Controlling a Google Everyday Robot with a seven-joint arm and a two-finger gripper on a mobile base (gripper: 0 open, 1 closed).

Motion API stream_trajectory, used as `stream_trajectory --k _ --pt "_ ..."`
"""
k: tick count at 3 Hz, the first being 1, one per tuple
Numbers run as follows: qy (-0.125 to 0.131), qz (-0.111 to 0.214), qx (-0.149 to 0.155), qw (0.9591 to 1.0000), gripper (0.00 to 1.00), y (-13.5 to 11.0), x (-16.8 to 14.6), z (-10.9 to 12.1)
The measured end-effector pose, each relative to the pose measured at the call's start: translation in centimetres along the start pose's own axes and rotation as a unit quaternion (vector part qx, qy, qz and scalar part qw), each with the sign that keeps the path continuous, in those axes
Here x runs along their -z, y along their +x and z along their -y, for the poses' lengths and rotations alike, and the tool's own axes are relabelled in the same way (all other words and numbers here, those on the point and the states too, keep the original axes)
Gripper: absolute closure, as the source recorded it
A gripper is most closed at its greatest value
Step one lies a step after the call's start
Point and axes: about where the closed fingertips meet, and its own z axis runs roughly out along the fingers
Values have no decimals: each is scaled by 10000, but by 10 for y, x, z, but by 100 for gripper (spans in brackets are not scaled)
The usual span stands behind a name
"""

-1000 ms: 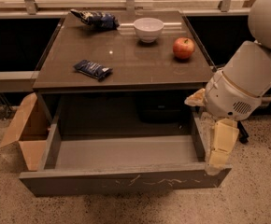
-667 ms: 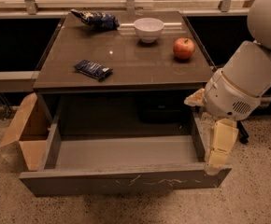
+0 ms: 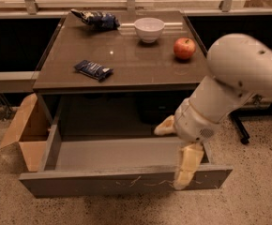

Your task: Close top drawer

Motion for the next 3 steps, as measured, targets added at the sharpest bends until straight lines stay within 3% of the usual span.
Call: stream_trajectory --k 1,2,3 --pt "-135 125 338 9993 40 -9 -46 -4" --pt "-342 138 482 9982 71 -15 -96 -12" --pt "-495 67 422 9979 99 -12 -130 -18"
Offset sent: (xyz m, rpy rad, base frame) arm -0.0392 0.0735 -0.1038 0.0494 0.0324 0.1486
